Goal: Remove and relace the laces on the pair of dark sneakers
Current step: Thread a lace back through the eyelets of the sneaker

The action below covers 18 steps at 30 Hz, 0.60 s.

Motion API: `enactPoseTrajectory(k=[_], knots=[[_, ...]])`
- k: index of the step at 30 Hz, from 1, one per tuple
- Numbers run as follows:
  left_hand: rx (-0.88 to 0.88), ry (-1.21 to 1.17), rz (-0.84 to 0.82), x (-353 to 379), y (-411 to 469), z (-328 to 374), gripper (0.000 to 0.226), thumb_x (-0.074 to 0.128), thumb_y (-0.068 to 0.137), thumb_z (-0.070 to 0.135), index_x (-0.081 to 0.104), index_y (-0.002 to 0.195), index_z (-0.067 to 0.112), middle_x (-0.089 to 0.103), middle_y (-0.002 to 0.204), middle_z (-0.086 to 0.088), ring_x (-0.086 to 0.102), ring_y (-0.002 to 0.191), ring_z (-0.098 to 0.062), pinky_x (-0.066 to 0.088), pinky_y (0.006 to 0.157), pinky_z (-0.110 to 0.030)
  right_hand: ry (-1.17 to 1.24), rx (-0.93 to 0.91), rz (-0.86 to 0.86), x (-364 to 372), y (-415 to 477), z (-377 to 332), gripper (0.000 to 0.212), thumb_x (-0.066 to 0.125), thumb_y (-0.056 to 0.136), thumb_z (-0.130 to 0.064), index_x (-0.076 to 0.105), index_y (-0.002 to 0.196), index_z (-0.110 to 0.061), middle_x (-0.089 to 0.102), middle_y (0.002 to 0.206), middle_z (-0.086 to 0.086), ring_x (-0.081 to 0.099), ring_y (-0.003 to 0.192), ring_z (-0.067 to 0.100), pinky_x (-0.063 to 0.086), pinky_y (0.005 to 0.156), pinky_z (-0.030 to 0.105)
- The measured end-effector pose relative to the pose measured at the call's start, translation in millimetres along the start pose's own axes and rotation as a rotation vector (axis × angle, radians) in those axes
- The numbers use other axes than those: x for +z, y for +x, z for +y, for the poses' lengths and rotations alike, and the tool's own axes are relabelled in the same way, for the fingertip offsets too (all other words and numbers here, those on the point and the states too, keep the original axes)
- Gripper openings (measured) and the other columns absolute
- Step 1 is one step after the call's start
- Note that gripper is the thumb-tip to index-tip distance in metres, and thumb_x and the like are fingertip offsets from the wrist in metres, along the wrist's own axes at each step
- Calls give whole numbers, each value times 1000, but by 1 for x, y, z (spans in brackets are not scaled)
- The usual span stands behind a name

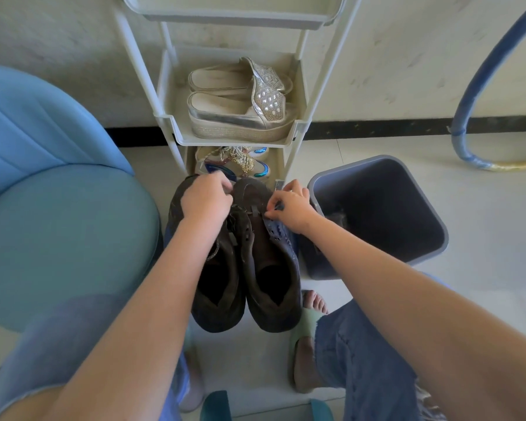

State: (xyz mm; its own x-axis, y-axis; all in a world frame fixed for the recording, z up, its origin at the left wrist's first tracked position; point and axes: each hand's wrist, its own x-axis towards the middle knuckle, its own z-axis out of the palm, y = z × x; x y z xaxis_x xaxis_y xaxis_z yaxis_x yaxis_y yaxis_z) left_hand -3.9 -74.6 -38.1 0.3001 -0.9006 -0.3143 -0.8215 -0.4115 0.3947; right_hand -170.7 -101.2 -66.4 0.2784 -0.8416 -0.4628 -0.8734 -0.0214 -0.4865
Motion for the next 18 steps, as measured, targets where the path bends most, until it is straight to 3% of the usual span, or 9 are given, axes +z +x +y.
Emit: enactPoseTrajectory(k=[3, 9, 14, 18], knots=[[53, 96, -115, 14, -3, 0, 19, 59, 92, 18, 68, 107, 24, 47, 125, -9, 57, 104, -29, 45, 83, -36, 4, -35, -29, -8, 5, 5, 19, 67, 88, -28, 61, 104, -22, 32, 129, 7, 26, 124, 27, 26, 108, 42], [78, 159, -35, 25, -4, 0, 16, 53, 95, 14, 66, 103, 18, 57, 111, -6, 58, 95, -26, 38, 70, -32, -141, -62, -116, -10, 10, 6, 8, 58, 94, -29, 56, 95, -21, 39, 131, 10, 30, 124, 30, 28, 104, 42], [14, 267, -13, 32, -5, 1, 22, 49, 95, 17, 66, 107, 18, 66, 103, -7, 61, 95, -28, 40, 69, -32, -143, -73, -60, -18, 8, 5, 13, 49, 99, -12, 50, 108, -4, 57, 110, 16, 51, 88, 21, 42, 76, 31], [-27, 327, -51, 32, -3, 2, 25, 47, 96, 23, 65, 111, 14, 66, 104, -8, 62, 96, -29, 40, 70, -32, -195, -55, -53, -15, 5, 5, 17, 48, 99, -13, 46, 113, -3, 53, 94, 12, 52, 79, 22, 41, 69, 32]])
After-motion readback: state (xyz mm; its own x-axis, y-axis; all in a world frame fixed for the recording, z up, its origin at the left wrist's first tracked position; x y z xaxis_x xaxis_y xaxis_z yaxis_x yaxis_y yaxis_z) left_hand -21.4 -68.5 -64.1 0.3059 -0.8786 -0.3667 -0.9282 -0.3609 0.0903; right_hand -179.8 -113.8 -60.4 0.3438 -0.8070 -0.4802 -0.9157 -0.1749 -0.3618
